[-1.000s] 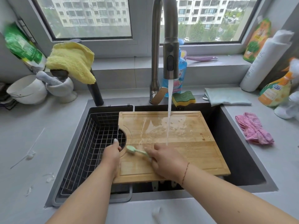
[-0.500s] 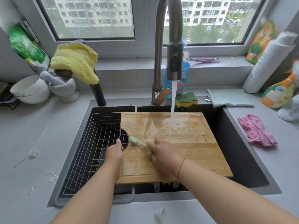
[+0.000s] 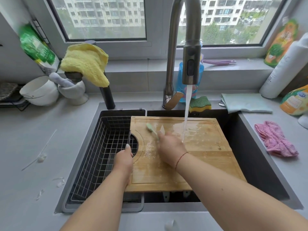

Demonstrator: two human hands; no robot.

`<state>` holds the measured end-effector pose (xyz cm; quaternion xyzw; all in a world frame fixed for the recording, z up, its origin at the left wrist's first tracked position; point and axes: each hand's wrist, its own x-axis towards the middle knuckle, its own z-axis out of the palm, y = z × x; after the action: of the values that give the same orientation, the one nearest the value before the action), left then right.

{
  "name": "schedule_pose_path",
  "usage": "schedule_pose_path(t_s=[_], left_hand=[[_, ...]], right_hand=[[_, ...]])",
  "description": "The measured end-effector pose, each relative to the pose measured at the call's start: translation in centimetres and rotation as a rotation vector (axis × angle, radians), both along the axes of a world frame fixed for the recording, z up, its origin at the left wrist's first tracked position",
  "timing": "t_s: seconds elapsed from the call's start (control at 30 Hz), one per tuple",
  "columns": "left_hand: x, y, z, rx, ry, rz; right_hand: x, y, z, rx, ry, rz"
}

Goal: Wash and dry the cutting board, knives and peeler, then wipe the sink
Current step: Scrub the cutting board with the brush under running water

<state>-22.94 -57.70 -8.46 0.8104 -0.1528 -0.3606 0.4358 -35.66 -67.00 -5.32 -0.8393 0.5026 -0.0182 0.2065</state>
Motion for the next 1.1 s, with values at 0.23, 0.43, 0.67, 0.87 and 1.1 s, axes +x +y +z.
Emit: schedule_pose_path(t_s=[0.23, 0.43, 0.67, 0.87, 1.1], left_hand=[[0.2, -0.1, -0.2, 0.007, 0.008, 0.022], [0.3, -0.3, -0.5, 0.015, -0.026, 0.017], [0.3, -0.3, -0.5, 0.021, -0.019, 0.009], [0.2, -0.2, -0.1, 0.043, -0.049, 0.005], [0.1, 0.0, 0.3, 0.070, -0.040, -0.009]], right_hand=[[2.5, -1.4, 0.5, 0.053, 0.009, -0.124], [4.8, 0.0, 0.8, 0.116, -0.047, 0.078], [5.4, -1.8, 1.7, 0.101, -0.030, -0.146], [4.6, -2.6, 1.0, 0.112, -0.056, -0.165], [1.3, -1.1, -0.2, 0.117, -0.112, -0.031]])
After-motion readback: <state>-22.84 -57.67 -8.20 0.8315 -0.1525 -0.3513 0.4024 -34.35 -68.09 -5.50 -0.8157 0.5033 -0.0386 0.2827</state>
